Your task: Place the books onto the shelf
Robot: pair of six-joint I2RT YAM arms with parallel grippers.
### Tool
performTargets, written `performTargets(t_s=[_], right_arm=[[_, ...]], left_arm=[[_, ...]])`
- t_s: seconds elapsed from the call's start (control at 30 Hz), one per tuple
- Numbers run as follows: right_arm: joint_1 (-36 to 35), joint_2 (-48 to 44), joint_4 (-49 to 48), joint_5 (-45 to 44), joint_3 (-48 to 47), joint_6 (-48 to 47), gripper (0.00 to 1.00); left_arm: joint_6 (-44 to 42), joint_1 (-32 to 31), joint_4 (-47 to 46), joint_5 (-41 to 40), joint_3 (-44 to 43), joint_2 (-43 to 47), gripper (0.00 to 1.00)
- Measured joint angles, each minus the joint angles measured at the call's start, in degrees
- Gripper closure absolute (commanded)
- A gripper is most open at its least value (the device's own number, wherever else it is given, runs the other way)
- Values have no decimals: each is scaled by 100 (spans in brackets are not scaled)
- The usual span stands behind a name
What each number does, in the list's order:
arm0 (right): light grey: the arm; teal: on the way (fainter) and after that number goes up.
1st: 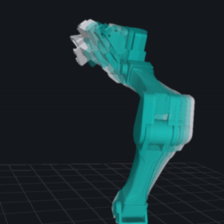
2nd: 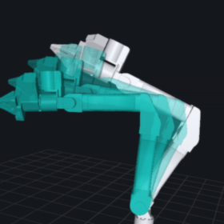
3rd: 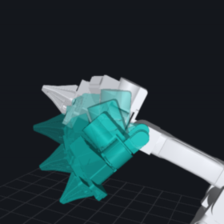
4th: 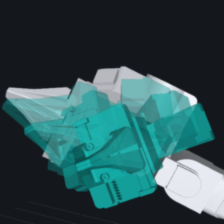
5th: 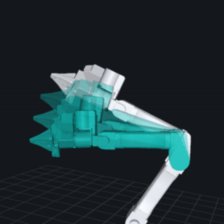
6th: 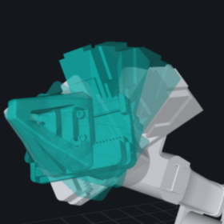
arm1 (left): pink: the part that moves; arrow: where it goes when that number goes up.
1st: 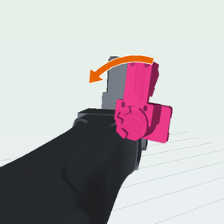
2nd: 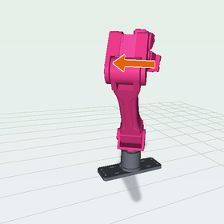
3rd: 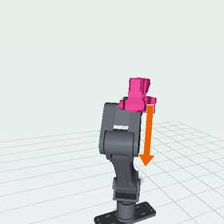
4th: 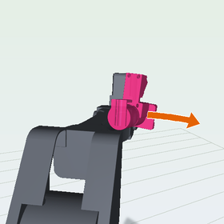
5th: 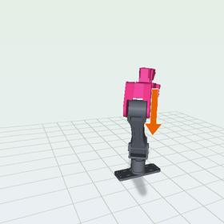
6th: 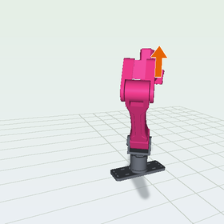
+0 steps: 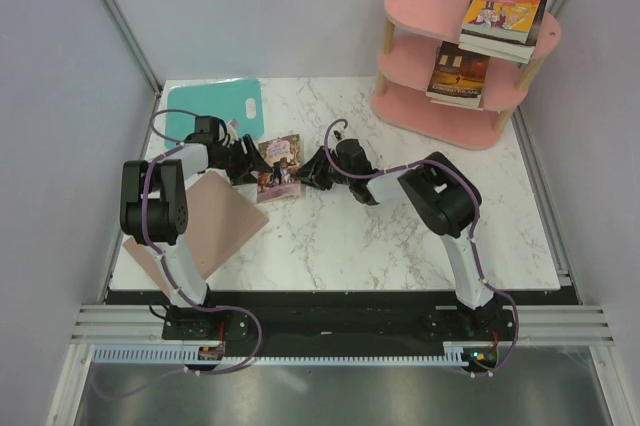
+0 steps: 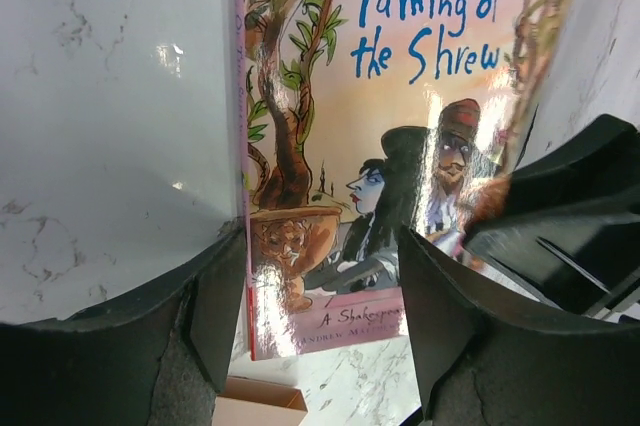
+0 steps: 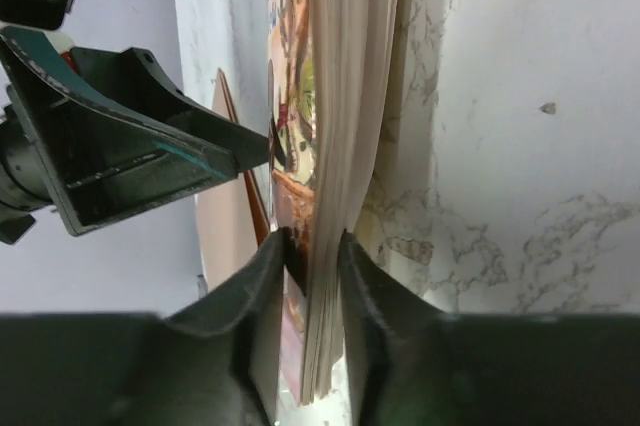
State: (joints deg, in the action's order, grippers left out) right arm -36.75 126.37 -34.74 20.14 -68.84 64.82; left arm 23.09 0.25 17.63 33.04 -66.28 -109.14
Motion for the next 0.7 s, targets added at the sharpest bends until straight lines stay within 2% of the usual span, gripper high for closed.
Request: performTargets(t_s=[0.03, 0.23, 0.43, 0.7], right_arm=[[0, 11, 7, 7, 0, -24, 80], [22, 15, 52, -2, 2, 44, 87], [13, -15, -72, 68, 127, 90, 88], [208, -162, -796, 411, 496, 621, 88]], left_arm=[[0, 2, 2, 0, 0, 0, 32], [-2, 15, 11, -11, 2, 26, 24], [0, -7, 57, -96, 116, 179, 12], [70, 63, -136, -7, 459, 422, 12]])
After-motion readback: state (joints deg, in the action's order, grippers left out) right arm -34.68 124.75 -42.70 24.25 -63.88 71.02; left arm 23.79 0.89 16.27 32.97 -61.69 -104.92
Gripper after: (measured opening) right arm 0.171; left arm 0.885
